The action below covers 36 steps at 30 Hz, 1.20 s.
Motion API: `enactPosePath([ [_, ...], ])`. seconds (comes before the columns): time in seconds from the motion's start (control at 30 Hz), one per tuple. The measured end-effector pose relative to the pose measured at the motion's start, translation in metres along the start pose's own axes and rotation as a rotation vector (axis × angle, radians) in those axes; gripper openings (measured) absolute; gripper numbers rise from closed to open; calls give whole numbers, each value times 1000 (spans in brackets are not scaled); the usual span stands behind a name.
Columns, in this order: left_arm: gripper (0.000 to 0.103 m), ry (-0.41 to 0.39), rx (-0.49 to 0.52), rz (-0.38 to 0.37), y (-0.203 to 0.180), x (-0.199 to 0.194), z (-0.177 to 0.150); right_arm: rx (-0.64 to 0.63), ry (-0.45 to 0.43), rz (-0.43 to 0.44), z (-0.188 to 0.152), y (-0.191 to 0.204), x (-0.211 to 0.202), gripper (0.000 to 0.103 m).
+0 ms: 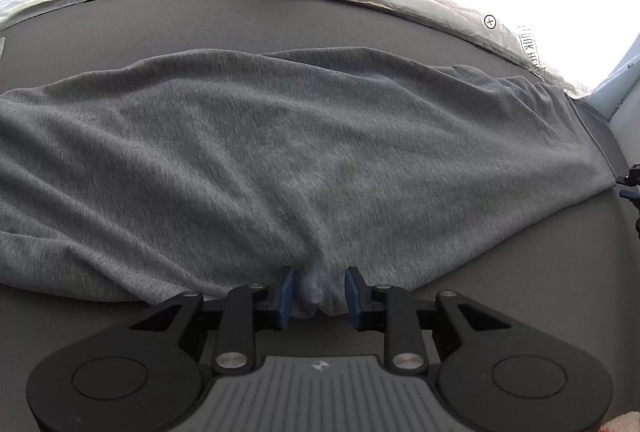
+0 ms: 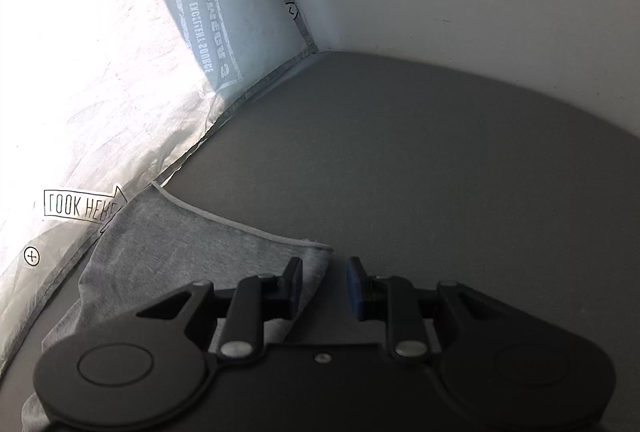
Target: Fold clothes
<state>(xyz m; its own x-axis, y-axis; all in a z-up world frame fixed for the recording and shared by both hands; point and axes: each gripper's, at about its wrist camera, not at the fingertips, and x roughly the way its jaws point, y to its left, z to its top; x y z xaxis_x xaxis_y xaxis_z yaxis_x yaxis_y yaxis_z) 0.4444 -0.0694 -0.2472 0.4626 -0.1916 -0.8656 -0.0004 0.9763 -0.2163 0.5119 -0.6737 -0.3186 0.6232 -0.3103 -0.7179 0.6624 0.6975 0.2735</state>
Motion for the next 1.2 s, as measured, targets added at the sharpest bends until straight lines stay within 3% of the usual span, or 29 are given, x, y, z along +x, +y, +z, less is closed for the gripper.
enactPosePath([
  [0.13,47,-46,-108,28,21,-10,-6,-79,4,42,-22,14,-27,28],
  [0.37,53,-135,-359,142,76,-27,-24,-192,40,152,-62,61,-43,7],
  [0.6,54,-194,-409,256,113,-30,-7,-328,60,249,-79,117,-35,7],
  [0.73,54,-170,-454,330,145,-14,4,-425,74,314,-89,153,-25,13],
  [0.83,54,-129,-464,377,150,1,10,-506,81,369,-95,184,-13,26],
  [0.97,54,-102,-435,428,146,14,10,-537,75,339,-86,203,12,25],
  [1.07,57,-94,-365,462,136,19,9,-496,76,314,-67,200,28,24],
  [1.2,61,-97,-376,468,134,20,7,-501,51,250,-44,189,45,21],
])
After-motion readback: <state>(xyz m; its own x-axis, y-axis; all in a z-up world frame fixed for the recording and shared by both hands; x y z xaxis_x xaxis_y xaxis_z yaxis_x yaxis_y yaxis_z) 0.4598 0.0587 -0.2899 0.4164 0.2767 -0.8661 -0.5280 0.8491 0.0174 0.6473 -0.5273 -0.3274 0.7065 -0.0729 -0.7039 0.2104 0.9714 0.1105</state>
